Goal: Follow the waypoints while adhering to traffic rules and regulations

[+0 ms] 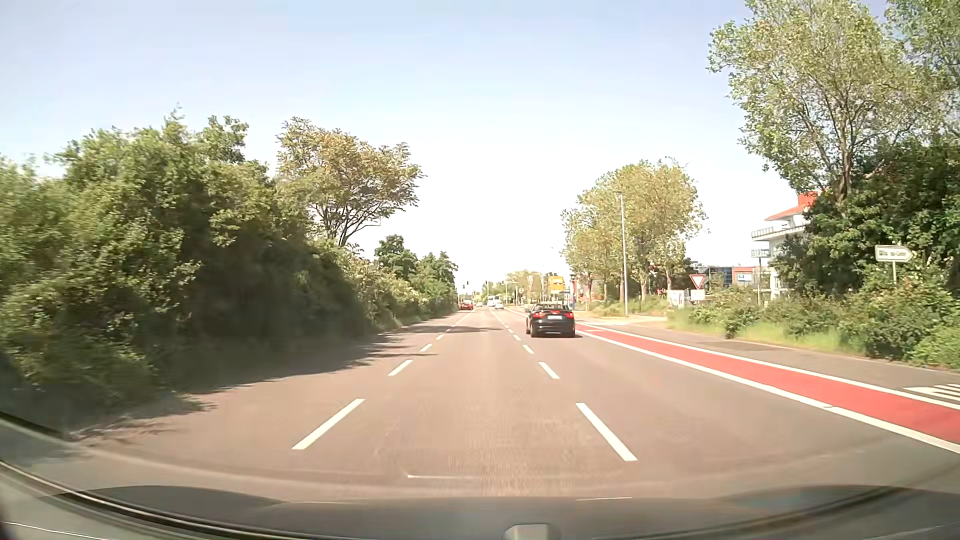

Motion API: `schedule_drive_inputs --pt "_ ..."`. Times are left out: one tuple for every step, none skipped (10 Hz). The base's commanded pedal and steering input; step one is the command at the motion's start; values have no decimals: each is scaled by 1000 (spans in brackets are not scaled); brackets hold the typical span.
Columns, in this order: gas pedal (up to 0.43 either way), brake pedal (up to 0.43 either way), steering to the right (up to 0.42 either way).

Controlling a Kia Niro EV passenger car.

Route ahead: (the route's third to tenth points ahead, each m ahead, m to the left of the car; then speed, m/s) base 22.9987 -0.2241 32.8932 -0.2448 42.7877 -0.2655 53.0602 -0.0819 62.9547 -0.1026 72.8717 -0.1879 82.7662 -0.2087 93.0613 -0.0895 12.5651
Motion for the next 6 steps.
schedule_drive_inputs --pt "59 0 -4" --pt "59 0 -4" --pt "59 0 -2" --pt "59 0 -2" --pt "59 0 -2" --pt "59 0 -2"
